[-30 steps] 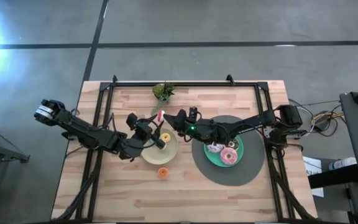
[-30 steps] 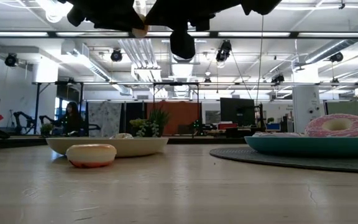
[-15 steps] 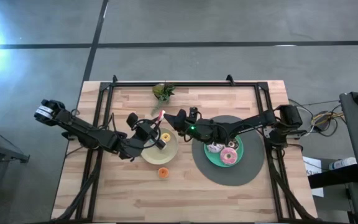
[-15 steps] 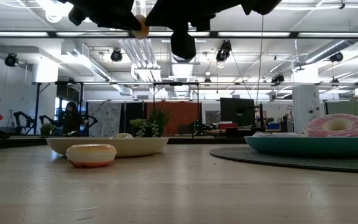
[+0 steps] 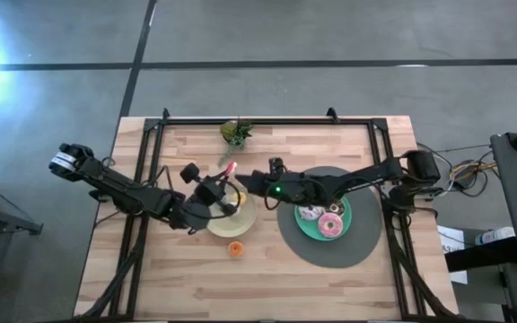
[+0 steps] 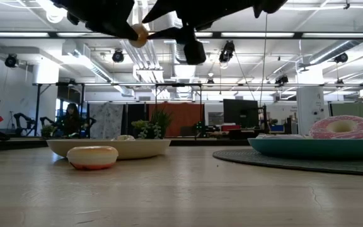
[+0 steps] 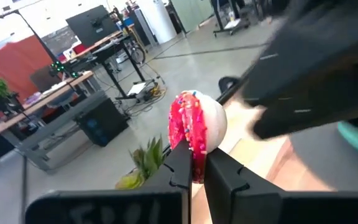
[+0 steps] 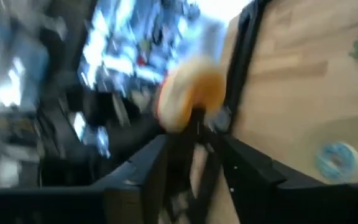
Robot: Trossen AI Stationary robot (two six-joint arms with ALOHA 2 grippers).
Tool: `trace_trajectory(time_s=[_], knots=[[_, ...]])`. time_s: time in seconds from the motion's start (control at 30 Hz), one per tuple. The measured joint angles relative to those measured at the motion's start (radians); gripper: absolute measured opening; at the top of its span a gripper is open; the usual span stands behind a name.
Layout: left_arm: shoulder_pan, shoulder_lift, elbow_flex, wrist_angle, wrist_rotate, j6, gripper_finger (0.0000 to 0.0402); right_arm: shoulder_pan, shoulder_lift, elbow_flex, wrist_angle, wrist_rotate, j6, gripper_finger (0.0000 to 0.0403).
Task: Pick & Place donuts
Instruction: Put the small red donut on the white plate
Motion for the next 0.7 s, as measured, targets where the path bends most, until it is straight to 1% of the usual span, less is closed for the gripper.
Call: trace_trajectory(time_s=[0.07, 0.13, 0.17, 0.3, 0.37, 0.43, 0.53, 0.6, 0.7], knots=[[-0.005, 0.000, 0.000, -0.064, 0.000, -0.015, 0.0003, 0.002, -0.028, -0.006, -0.070, -0.056, -0.052, 0.0158], [-0.017, -0.004, 0.000, -0.158, 0.013, -0.062, 0.0003, 0.008, -0.069, -0.006, -0.154, -0.068, -0.102, 0.0173], [-0.024, -0.008, 0.000, -0.213, 0.030, -0.100, 0.0003, 0.011, -0.099, -0.006, -0.222, -0.066, -0.122, 0.0179], [-0.064, -0.017, 0.000, -0.461, 0.160, -0.331, 0.0003, 0.017, -0.231, -0.006, -0.495, -0.015, -0.190, 0.0190], [-0.100, -0.017, -0.013, -0.543, 0.218, -0.420, 0.0003, 0.017, -0.294, -0.006, -0.602, 0.001, -0.220, 0.0191], [-0.144, -0.016, -0.039, -0.571, 0.277, -0.459, 0.0003, 0.016, -0.348, -0.006, -0.691, 0.005, -0.235, 0.0189], [-0.199, -0.002, -0.084, -0.559, 0.372, -0.463, 0.0003, 0.017, -0.399, -0.009, -0.761, 0.008, -0.240, 0.0185], [-0.220, 0.016, -0.107, -0.551, 0.426, -0.463, 0.0003, 0.017, -0.413, -0.015, -0.766, 0.008, -0.240, 0.0182], [-0.226, 0.060, -0.120, -0.553, 0.456, -0.462, 0.0003, 0.017, -0.416, -0.020, -0.767, 0.008, -0.243, 0.0180]])
